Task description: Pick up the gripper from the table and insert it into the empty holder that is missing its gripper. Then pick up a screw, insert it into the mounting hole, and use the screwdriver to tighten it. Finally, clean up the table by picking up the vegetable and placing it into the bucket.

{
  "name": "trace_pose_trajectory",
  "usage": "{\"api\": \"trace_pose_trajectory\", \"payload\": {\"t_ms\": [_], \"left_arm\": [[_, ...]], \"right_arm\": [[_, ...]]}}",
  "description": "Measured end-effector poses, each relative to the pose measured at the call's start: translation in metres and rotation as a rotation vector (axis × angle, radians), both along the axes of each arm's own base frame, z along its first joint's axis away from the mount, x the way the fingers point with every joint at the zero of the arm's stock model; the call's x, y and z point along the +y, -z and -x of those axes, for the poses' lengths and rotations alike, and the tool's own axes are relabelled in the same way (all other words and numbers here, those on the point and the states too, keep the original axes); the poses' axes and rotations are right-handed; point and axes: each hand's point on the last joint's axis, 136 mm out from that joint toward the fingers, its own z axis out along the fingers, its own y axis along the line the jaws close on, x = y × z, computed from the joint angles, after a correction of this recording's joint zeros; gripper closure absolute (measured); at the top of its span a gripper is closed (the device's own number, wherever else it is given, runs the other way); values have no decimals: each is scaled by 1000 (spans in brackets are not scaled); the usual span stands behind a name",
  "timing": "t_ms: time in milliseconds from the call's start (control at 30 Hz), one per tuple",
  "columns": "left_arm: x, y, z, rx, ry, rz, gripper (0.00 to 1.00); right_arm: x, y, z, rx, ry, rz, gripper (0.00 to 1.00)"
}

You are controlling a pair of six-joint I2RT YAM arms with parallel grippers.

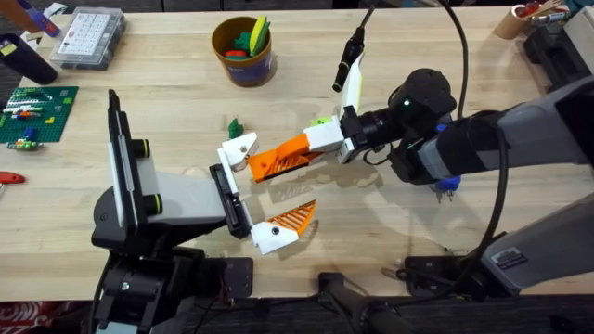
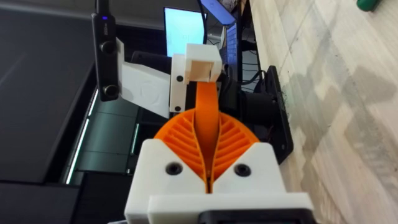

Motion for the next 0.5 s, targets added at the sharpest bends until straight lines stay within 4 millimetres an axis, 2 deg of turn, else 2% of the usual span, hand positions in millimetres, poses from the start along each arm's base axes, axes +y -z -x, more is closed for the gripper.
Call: {"api": "trace_pose_trajectory", "payload": {"t_ms": [500], "left_arm": [[0,2,-1,12,-6,-2,14]], "right_arm": [[-3,2,-4,37,11,15,984]]}}
